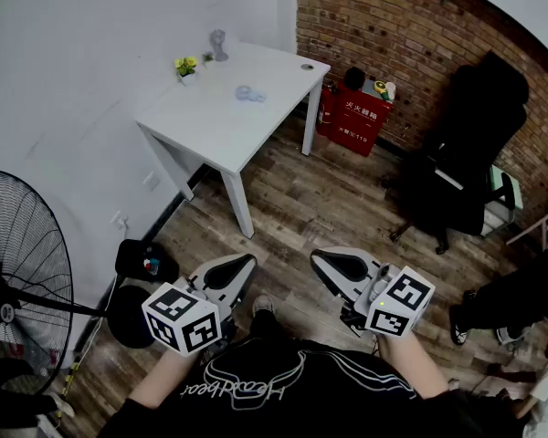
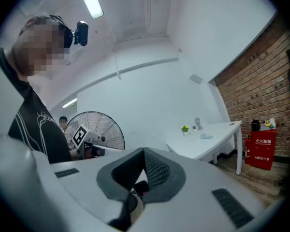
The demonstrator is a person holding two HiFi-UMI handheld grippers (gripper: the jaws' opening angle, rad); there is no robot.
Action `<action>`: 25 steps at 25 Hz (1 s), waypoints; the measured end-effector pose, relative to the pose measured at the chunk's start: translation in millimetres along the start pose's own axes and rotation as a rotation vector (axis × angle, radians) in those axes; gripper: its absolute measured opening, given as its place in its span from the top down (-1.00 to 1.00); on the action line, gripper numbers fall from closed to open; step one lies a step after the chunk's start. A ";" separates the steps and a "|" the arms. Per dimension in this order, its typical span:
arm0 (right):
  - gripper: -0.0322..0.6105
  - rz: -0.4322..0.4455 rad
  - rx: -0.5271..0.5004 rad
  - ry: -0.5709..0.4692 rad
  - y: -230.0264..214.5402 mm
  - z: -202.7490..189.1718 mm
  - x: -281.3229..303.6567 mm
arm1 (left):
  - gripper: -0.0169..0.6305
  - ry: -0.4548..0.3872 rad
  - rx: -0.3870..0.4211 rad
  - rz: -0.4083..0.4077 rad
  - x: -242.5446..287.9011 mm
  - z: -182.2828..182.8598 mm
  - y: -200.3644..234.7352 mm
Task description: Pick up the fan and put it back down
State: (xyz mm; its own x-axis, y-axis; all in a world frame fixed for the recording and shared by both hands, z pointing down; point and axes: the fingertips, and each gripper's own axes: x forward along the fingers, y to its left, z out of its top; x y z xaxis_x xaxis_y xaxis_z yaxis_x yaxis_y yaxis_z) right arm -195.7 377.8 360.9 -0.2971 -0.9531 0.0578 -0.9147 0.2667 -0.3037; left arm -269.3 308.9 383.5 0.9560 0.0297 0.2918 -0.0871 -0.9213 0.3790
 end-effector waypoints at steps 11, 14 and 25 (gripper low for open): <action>0.89 -0.027 -0.027 -0.022 16.7 3.6 -25.4 | 0.84 -0.016 0.010 -0.016 -8.4 -3.9 -16.6; 0.65 -0.067 -0.062 -0.024 13.9 7.1 -31.8 | 0.84 -0.026 0.011 -0.022 -8.7 -3.1 -20.7; -0.18 -0.118 -0.106 0.020 -13.4 6.2 -26.5 | 0.84 -0.041 -0.003 -0.008 1.7 5.2 0.1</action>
State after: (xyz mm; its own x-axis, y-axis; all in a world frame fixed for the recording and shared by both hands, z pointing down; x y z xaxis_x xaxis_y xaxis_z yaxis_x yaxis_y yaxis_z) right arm -173.9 398.5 357.5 -0.1899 -0.9761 0.1061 -0.9670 0.1673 -0.1919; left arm -266.3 306.9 379.5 0.9673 0.0215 0.2526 -0.0798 -0.9199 0.3839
